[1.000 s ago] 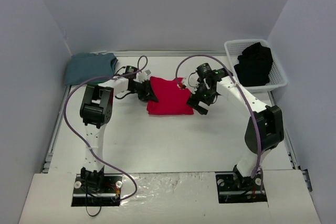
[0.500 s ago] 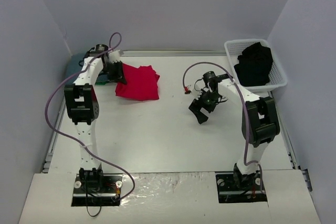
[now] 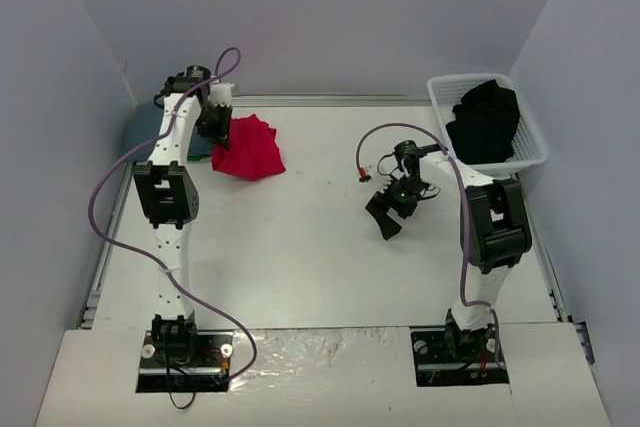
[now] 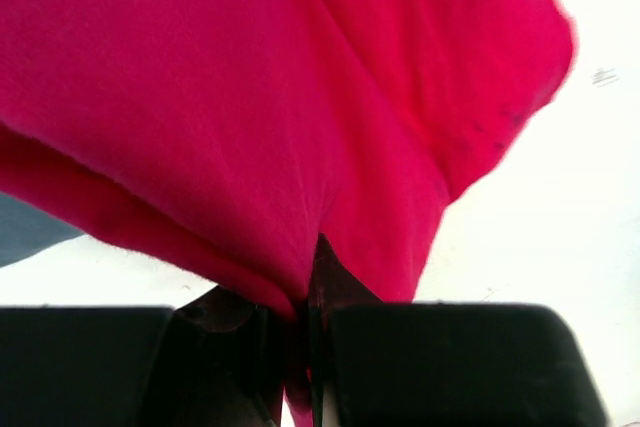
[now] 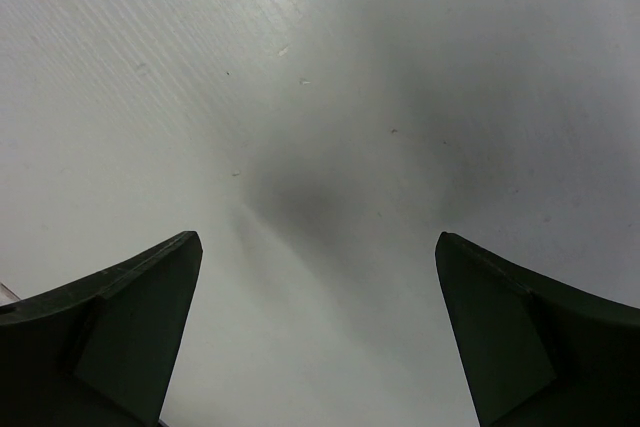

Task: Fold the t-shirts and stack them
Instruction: Put the neatly folded tshirt into the corner of the board with the left arm

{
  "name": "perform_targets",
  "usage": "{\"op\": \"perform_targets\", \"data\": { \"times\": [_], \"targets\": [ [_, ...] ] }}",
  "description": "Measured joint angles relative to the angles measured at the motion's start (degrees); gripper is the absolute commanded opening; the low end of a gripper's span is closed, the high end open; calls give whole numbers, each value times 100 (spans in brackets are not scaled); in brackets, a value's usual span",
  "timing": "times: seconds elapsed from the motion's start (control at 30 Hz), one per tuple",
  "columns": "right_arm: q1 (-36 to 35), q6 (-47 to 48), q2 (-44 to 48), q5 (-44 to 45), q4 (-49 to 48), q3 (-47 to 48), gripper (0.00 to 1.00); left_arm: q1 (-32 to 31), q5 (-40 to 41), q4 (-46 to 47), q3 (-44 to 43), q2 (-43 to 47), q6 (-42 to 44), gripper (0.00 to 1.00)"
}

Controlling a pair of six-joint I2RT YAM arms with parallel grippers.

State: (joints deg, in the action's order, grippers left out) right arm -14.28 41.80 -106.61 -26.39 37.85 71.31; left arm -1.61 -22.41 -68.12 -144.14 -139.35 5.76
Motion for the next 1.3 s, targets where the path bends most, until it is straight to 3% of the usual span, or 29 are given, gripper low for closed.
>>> {"op": "perform_targets", "data": {
  "times": [0.07,0.13,0.5,0.73,1.3],
  "targets": [
    [0,-13,0,0,-17,-2,100,-63,227,-109,-7,-72,81,9],
    [0,-17,0,0,-35,-2,100,-138,466,-197,-7,-142,160,3],
    [0,-39,-68,4,-61,-2,100,-752,1847,-87,-24,-177,673,2],
    [0,-72,-129,35,-81,-2,100,-1156,2570,-90,-544,-177,935,2],
    [0,-105,-129,76,-87,-2,100,-1213,3783,302,-610,-177,1377,2]
  ]
}}
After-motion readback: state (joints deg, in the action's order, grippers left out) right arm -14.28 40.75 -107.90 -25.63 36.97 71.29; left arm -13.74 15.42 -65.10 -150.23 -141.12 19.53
